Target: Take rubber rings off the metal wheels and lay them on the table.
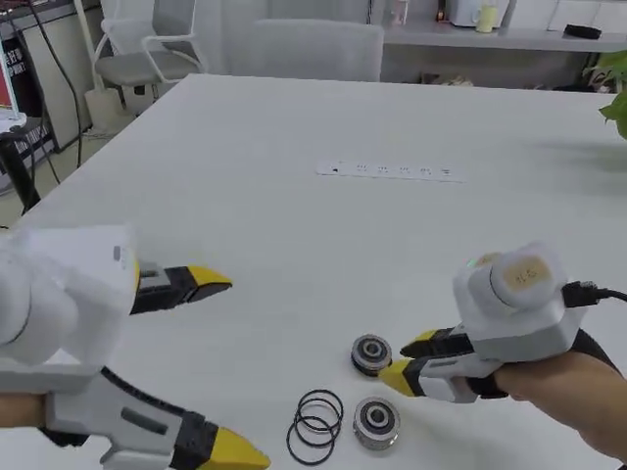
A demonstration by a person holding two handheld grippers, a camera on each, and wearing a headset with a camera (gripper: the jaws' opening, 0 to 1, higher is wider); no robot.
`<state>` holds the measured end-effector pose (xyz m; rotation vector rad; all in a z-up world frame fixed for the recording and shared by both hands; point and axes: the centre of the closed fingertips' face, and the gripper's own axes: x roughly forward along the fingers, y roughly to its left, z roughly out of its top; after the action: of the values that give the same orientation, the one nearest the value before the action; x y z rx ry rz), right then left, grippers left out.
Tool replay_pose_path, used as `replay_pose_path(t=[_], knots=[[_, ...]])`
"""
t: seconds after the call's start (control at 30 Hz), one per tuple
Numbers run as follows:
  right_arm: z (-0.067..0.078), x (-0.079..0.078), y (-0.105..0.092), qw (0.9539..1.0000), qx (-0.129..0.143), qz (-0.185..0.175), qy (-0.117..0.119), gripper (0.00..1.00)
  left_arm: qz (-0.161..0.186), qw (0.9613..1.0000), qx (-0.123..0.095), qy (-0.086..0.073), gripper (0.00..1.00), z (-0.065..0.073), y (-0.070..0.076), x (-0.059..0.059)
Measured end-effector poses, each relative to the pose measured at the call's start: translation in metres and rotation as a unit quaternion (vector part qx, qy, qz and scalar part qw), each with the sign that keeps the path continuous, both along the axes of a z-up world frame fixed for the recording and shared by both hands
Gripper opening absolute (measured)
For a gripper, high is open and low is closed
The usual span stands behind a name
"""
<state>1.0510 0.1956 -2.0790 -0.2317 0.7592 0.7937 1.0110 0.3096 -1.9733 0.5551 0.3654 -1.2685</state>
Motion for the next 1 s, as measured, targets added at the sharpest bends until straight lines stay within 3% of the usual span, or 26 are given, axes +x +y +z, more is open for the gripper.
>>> replay_pose_path(t=[0.1,0.13,0.27,0.43,0.5,0.63,0.7,0.77,1.0], knots=[[0.000,0.000,0.000,1.0000,-0.001,0.004,-0.005,0.25,0.000,0.9998,0.004,-0.018,0.81,0.007,-0.007,0.012],[0.000,0.000,0.000,1.0000,-0.001,0.006,-0.007,0.25,-0.004,0.9995,0.002,-0.031,0.79,0.013,-0.015,0.021],[0.000,0.000,0.000,0.9999,0.003,0.008,-0.010,0.26,-0.019,0.9993,-0.013,-0.031,0.78,0.020,-0.033,0.031],[-0.001,0.000,-0.001,0.9999,0.006,0.006,-0.010,0.26,-0.032,0.9984,-0.023,-0.042,0.68,0.024,-0.057,0.045],[-0.001,0.000,-0.002,0.9999,0.004,0.005,-0.011,0.26,-0.034,0.9981,-0.035,-0.036,0.66,0.023,-0.069,0.049],[-0.001,0.000,-0.003,0.9999,0.000,0.006,-0.012,0.26,-0.032,0.9980,-0.050,-0.022,0.60,0.009,-0.087,0.056],[0.000,-0.001,-0.002,0.9998,-0.001,0.010,-0.016,0.26,-0.021,0.9975,-0.068,0.003,0.56,0.003,-0.094,0.058],[0.002,0.000,0.000,0.9998,0.004,0.009,-0.019,0.26,-0.017,0.9968,-0.075,0.022,0.53,-0.004,-0.097,0.061],[0.000,0.000,-0.001,0.9999,0.009,0.005,-0.012,0.26,-0.003,0.9959,-0.079,0.043,0.39,-0.029,-0.101,0.071]])
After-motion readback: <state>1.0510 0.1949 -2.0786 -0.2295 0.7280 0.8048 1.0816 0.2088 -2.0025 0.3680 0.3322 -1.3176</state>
